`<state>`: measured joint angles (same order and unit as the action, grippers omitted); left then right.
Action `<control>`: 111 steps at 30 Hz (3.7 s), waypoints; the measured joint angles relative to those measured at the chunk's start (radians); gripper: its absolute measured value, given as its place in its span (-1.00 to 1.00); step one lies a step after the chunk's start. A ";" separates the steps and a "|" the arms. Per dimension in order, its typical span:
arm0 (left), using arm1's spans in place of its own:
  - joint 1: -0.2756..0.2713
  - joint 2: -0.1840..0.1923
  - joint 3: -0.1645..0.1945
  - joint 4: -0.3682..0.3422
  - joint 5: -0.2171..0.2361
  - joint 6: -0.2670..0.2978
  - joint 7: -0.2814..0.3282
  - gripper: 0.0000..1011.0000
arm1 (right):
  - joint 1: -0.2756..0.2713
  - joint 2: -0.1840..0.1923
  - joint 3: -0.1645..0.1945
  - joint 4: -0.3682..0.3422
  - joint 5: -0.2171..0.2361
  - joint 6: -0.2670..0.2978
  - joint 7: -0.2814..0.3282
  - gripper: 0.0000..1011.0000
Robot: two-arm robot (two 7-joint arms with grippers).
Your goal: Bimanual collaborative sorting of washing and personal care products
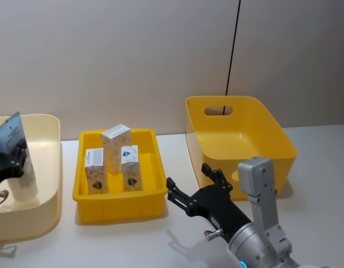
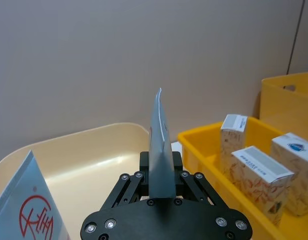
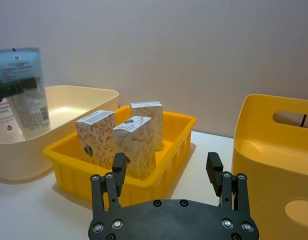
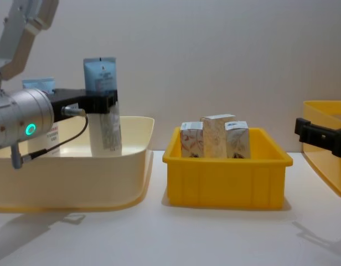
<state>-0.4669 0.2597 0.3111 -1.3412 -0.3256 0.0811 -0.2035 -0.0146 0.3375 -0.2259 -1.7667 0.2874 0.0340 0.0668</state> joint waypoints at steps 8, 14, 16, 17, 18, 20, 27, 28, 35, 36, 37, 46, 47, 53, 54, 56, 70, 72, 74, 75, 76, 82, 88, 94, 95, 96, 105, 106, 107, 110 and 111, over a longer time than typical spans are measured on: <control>0.000 0.017 -0.018 -0.010 -0.054 -0.071 -0.110 -0.53 | 0.000 0.000 0.000 0.000 0.000 0.000 0.000 0.98; -0.003 0.028 -0.022 -0.016 -0.095 -0.102 -0.184 -0.53 | 0.000 0.000 0.000 0.000 0.000 0.000 0.000 0.98; -0.004 0.032 -0.023 -0.017 -0.111 -0.111 -0.215 -0.53 | 0.000 0.000 0.000 0.000 0.000 0.000 0.000 0.98; -0.005 0.034 -0.023 -0.018 -0.118 -0.115 -0.229 -0.53 | 0.000 0.000 0.000 0.000 0.000 0.000 0.000 0.98; -0.006 0.037 -0.022 -0.019 -0.130 -0.121 -0.250 -0.53 | 0.000 0.000 0.000 0.000 0.000 0.000 0.000 0.98; -0.007 0.039 -0.021 -0.020 -0.141 -0.125 -0.270 -0.53 | 0.000 0.000 0.000 0.000 0.000 0.000 0.000 0.98; -0.016 0.049 -0.011 -0.021 -0.194 -0.141 -0.368 -0.53 | 0.000 0.000 0.000 0.000 0.000 0.000 0.000 0.98; -0.019 0.050 -0.007 -0.021 -0.204 -0.144 -0.388 -0.53 | 0.000 0.000 0.000 0.000 0.000 0.000 0.000 0.98; -0.033 0.054 0.012 -0.014 -0.251 -0.149 -0.484 -0.53 | 0.000 0.000 0.000 0.000 0.000 0.000 0.000 0.98; -0.035 0.054 0.016 -0.012 -0.255 -0.149 -0.493 -0.53 | 0.000 0.000 0.000 0.000 0.000 0.000 0.000 0.98; -0.036 0.054 0.019 -0.011 -0.261 -0.149 -0.503 -0.53 | 0.000 0.000 0.000 0.000 0.000 0.000 0.000 0.98; -0.064 0.048 0.063 0.013 -0.301 -0.152 -0.623 -0.53 | 0.000 0.000 0.000 0.000 0.000 0.000 0.000 0.98; -0.068 0.046 0.067 0.015 -0.303 -0.152 -0.633 -0.53 | 0.000 0.000 0.000 0.000 0.000 0.000 0.000 0.98; -0.092 0.035 0.107 0.039 -0.310 -0.160 -0.700 -0.53 | 0.000 0.000 0.000 0.000 0.000 0.000 0.000 0.98; -0.094 0.035 0.111 0.041 -0.310 -0.161 -0.703 -0.53 | 0.000 0.000 0.000 0.000 0.000 0.000 0.000 0.98; -0.100 0.032 0.122 0.046 -0.308 -0.167 -0.717 -0.53 | 0.000 0.000 0.000 0.000 0.000 0.000 0.000 0.98; -0.118 0.031 0.171 0.055 -0.269 -0.199 -0.728 -0.53 | 0.000 0.000 0.000 0.000 0.000 0.000 0.000 0.98; -0.120 0.032 0.177 0.056 -0.264 -0.204 -0.728 -0.53 | 0.000 0.000 0.000 0.000 0.000 0.000 0.000 0.98; -0.121 0.032 0.179 0.056 -0.262 -0.205 -0.728 -0.53 | 0.000 0.000 0.000 0.000 0.000 0.000 0.000 0.98; -0.122 0.032 0.181 0.056 -0.260 -0.207 -0.728 -0.53 | 0.000 0.000 0.000 0.000 0.000 0.000 0.000 0.98; -0.122 0.032 0.181 0.056 -0.260 -0.207 -0.728 -0.53 | 0.000 0.000 0.000 0.000 0.000 0.000 0.000 0.98; -0.124 0.033 0.188 0.057 -0.254 -0.211 -0.727 -0.53 | -0.003 0.007 0.005 -0.005 0.009 0.003 0.015 0.98; -0.125 0.033 0.191 0.057 -0.251 -0.214 -0.727 -0.53 | -0.012 0.033 0.022 -0.022 0.042 0.019 0.066 0.98; -0.126 0.034 0.194 0.058 -0.249 -0.216 -0.726 -0.53 | -0.024 0.074 0.044 -0.046 0.095 0.046 0.141 0.98; -0.126 0.034 0.194 0.058 -0.249 -0.216 -0.726 -0.53 | -0.026 0.079 0.047 -0.049 0.102 0.049 0.149 0.98; -0.126 0.034 0.194 0.058 -0.248 -0.216 -0.726 -0.53 | -0.028 0.087 0.051 -0.054 0.109 0.053 0.159 0.98; -0.127 0.034 0.195 0.058 -0.247 -0.217 -0.725 -0.53 | -0.038 0.164 0.086 -0.086 0.204 0.097 0.288 0.98; -0.127 0.034 0.196 0.058 -0.247 -0.217 -0.725 -0.53 | -0.036 0.175 0.090 -0.088 0.218 0.104 0.309 0.98; -0.127 0.034 0.196 0.058 -0.247 -0.217 -0.725 -0.53 | -0.035 0.180 0.091 -0.089 0.227 0.108 0.322 0.98; -0.127 0.034 0.196 0.058 -0.247 -0.218 -0.725 -0.53 | -0.023 0.200 0.093 -0.090 0.249 0.118 0.358 0.98; -0.127 0.034 0.196 0.058 -0.246 -0.218 -0.725 -0.53 | -0.019 0.204 0.093 -0.090 0.253 0.120 0.366 0.98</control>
<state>-0.5939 0.2937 0.5072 -1.2836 -0.5721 -0.1366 -0.9289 -0.0336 0.5413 -0.1333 -1.8569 0.5405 0.1538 0.4329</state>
